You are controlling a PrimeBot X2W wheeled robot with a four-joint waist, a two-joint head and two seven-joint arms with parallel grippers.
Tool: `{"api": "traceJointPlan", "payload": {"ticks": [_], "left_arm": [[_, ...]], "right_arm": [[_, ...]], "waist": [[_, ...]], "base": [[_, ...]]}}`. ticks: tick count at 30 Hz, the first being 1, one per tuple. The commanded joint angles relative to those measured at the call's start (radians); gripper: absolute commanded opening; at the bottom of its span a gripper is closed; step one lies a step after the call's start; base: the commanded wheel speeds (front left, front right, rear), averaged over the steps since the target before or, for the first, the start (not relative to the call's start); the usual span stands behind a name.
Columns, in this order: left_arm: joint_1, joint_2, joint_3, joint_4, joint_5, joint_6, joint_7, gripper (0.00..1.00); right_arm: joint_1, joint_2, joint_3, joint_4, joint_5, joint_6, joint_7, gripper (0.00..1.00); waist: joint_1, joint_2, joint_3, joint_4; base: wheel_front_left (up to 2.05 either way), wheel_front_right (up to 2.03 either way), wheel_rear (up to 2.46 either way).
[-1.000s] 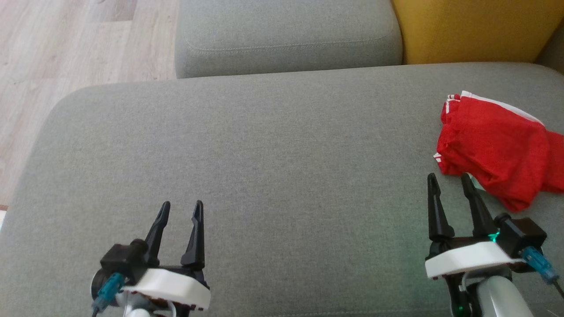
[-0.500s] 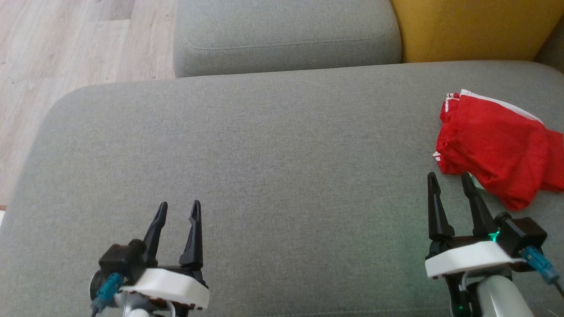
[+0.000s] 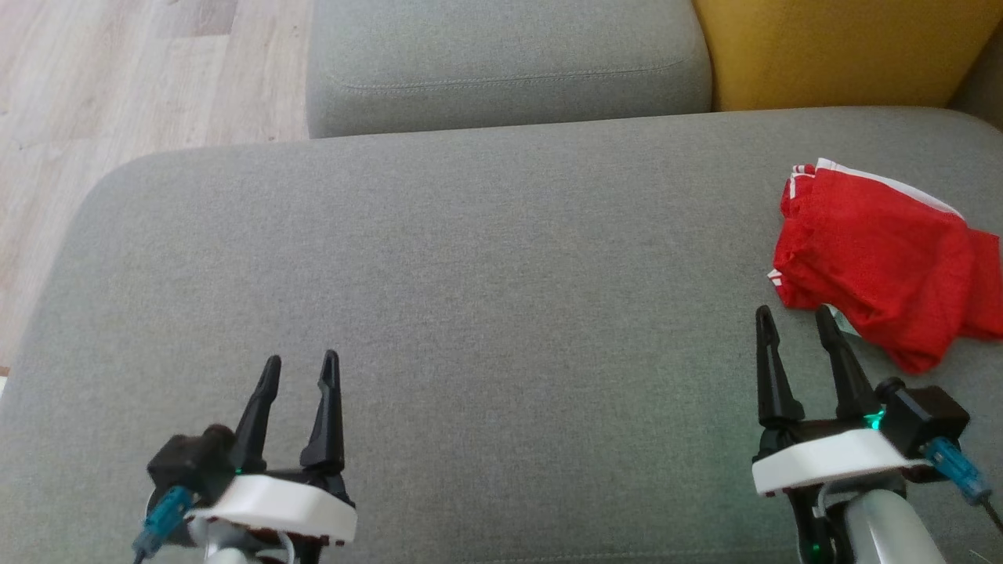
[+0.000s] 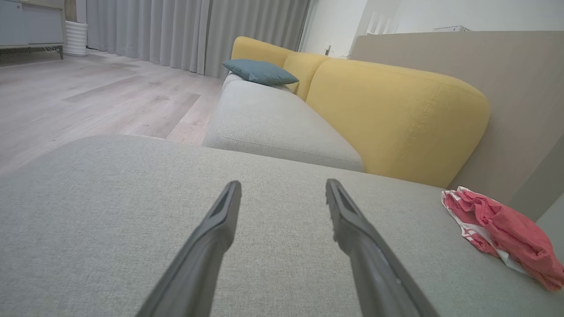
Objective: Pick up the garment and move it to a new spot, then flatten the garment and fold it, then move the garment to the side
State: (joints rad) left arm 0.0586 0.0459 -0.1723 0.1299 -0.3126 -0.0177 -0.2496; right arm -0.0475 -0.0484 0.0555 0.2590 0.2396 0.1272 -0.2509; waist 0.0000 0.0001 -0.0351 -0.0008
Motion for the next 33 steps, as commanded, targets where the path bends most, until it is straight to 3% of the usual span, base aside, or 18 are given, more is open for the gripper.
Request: {"api": "traceJointPlan", "payload": {"ticks": [1, 8, 9, 13, 33], "left_arm": [[-0.024, 0.004, 0.044, -0.037, -0.016, -0.001, -0.012, 1.00], [-0.021, 0.004, 0.051, -0.034, -0.037, -0.008, -0.012, 1.00], [0.002, 0.000, 0.018, 0.000, -0.033, -0.002, 0.000, 0.00], [0.011, -0.004, 0.017, 0.048, -0.045, -0.001, 0.003, 0.00], [-0.018, 0.003, 0.053, 0.061, -0.254, -0.019, 0.056, 0.00]], "right_arm": [[-0.018, -0.002, 0.028, -0.035, 0.008, 0.003, -0.011, 1.00], [-0.017, -0.002, 0.036, -0.033, 0.015, 0.003, -0.011, 1.00], [0.000, 0.000, 0.008, 0.000, 0.009, 0.000, 0.000, 0.00], [0.013, 0.001, 0.008, 0.044, 0.017, 0.000, 0.003, 0.00], [0.001, -0.008, -0.010, 0.035, 0.245, 0.000, 0.053, 0.00]], "waist": [[0.0000, -0.0001, 0.000, -0.001], [0.0000, -0.0001, 0.001, -0.004], [0.0000, -0.0001, 0.001, -0.004], [0.0000, -0.0001, 0.002, -0.005], [0.0000, -0.0001, 0.007, -0.004]], "base": [[0.00, 0.00, 0.00], [0.00, 0.00, 0.00], [0.00, 0.00, 0.00], [0.00, 0.00, 0.00], [0.00, 0.00, 0.00]]}}
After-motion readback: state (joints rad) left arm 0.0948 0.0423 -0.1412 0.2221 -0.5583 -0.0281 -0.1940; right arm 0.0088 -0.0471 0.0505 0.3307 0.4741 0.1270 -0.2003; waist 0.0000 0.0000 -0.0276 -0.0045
